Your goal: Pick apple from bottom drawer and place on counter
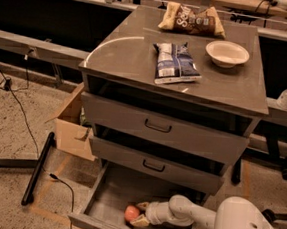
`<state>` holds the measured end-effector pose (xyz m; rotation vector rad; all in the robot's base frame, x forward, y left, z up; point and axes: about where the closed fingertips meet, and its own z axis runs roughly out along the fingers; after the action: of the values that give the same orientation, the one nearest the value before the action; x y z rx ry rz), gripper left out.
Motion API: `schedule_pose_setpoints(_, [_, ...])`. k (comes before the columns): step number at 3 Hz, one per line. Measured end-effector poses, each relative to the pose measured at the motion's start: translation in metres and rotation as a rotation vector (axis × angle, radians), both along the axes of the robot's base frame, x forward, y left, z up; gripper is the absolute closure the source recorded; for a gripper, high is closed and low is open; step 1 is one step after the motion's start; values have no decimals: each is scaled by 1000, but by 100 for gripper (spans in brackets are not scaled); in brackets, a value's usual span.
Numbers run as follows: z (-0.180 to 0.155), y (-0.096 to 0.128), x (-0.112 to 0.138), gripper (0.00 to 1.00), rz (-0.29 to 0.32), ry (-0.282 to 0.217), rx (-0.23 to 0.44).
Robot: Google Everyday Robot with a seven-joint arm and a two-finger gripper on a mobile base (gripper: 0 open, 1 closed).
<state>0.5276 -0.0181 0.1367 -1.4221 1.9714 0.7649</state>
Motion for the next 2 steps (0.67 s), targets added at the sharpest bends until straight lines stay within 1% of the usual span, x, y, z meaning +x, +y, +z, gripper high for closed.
schedule_pose_setpoints(1, [0, 2, 2, 95, 3, -1, -3])
schedule_pose_setpoints(2, [0, 3, 3, 100, 2, 1, -3])
